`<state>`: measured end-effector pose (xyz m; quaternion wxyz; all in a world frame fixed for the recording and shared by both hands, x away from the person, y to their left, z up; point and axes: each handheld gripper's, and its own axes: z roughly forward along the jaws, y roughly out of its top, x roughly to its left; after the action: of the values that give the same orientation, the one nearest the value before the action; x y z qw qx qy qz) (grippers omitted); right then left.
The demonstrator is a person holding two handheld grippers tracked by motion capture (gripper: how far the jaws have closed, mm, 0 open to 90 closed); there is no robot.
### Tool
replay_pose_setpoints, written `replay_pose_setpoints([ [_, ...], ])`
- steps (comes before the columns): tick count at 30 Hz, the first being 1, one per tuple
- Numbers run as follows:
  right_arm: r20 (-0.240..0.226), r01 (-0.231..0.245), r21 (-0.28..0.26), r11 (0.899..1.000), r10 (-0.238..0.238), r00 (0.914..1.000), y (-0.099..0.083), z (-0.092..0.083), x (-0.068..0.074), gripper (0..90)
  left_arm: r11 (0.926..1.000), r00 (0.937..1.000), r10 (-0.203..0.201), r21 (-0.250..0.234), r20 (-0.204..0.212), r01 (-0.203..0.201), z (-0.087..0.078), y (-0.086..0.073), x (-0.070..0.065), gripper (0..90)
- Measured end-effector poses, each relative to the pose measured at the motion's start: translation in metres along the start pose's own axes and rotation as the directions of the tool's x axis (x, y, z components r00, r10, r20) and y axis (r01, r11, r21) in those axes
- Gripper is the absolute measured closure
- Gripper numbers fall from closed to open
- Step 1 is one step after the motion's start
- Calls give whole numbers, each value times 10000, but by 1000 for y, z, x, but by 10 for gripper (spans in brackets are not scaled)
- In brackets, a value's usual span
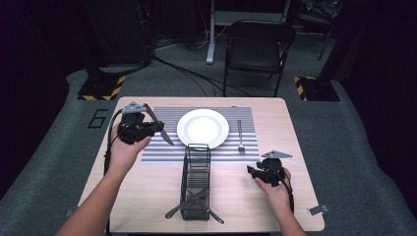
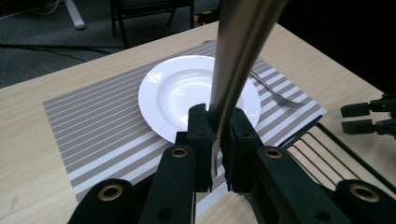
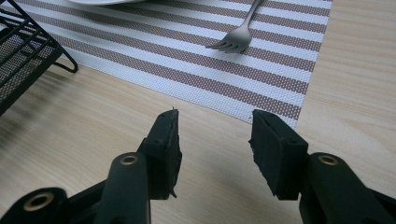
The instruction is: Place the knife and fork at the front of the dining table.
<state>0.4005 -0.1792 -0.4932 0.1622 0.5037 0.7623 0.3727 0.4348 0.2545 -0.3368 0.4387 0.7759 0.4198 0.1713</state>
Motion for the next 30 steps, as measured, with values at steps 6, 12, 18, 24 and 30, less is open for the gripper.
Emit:
replay_pose_setpoints([
  [6,-25,-68,17,10000,69,10000,0,1,1,515,10000,9998,-79,17,-178,80,3,-10,7,824],
  [12,15,-66,67,10000,66,10000,-1,1,1,515,9998,9992,-131,117,-383,135,6,-19,13,824],
  [18,-5,-62,33,10000,62,10000,-1,1,1,516,9992,9979,-338,215,-561,351,9,-31,20,824],
  [24,24,-59,52,10000,59,10000,-1,1,2,516,9978,9958,-543,336,-738,569,13,-46,27,824],
  [30,8,-23,62,10000,23,10000,-1,1,2,515,9954,9930,-746,539,-910,797,19,-61,33,824],
])
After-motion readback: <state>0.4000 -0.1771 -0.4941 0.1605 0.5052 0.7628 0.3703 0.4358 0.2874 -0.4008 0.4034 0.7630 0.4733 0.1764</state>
